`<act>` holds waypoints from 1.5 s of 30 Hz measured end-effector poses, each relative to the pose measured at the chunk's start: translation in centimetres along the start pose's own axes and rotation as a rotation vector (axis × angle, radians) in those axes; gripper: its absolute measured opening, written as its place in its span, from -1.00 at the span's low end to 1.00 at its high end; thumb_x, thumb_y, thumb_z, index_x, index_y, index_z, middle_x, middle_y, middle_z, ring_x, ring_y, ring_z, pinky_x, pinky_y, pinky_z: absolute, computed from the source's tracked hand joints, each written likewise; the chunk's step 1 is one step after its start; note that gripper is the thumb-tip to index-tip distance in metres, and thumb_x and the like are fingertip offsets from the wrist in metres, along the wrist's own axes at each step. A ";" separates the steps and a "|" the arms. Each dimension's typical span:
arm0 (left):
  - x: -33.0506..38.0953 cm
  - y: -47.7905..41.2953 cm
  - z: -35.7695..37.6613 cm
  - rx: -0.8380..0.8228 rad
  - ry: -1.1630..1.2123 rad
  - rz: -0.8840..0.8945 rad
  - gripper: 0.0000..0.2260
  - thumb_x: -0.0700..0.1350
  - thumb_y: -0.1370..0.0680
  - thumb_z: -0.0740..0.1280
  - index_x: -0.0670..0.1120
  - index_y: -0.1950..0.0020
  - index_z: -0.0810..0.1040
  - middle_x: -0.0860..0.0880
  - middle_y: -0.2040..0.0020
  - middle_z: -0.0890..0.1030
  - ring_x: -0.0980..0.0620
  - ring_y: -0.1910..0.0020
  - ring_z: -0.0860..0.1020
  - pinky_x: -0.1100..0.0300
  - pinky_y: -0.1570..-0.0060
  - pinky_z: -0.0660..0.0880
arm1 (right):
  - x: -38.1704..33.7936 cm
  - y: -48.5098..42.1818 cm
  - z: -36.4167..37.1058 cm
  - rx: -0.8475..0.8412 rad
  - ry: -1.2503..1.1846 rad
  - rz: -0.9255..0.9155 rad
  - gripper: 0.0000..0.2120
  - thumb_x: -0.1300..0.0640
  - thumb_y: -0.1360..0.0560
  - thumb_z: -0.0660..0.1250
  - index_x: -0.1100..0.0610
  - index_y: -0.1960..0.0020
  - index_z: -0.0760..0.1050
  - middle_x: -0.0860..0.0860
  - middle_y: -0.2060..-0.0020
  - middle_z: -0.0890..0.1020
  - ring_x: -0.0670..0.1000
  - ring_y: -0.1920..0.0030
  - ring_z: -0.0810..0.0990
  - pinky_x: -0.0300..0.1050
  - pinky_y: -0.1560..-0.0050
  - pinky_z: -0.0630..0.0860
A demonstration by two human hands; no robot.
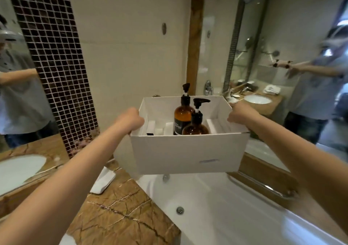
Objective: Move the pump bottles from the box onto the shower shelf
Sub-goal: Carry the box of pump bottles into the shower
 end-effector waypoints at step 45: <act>47.4 53.6 22.1 -0.792 0.053 1.869 -0.90 -0.21 -0.40 0.23 -0.16 0.16 0.53 -0.07 0.41 0.49 -0.04 0.47 0.50 0.22 0.44 0.37 | 24.8 69.8 -17.6 0.738 0.162 1.888 -0.93 0.23 -0.42 0.28 0.23 0.16 0.51 0.12 0.32 0.56 0.13 0.24 0.59 -0.09 0.29 0.49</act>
Point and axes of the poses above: each hand's wrist, its own y-axis away from the middle knuckle, its own z-axis out of the palm, x = y × z, the point moved 1 cm from there along -y, towards the middle knuckle
